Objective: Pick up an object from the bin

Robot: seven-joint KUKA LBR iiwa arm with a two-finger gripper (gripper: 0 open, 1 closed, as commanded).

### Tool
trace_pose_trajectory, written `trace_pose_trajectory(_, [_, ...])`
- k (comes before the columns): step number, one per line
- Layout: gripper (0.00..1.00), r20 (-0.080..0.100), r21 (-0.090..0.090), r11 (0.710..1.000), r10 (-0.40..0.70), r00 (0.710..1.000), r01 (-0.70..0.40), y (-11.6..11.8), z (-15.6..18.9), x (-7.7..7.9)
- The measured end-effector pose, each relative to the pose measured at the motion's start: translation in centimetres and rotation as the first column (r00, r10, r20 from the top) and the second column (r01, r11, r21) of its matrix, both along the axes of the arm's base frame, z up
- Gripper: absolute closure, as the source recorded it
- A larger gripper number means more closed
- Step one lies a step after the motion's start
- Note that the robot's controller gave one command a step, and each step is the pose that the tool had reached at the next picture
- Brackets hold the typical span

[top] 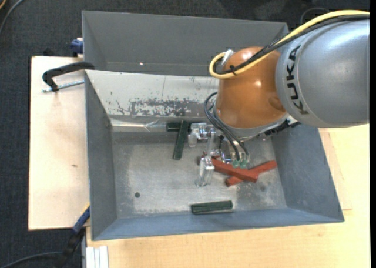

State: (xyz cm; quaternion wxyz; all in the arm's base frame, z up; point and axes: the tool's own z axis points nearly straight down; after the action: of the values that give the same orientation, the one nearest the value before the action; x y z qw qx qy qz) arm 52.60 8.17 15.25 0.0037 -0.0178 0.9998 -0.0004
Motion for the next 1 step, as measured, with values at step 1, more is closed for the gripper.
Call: trace_pose_trajectory(1, [1.0,-0.004,0.002,1.0,0.003,1.0,-0.003,0.32,-0.21,-0.08])
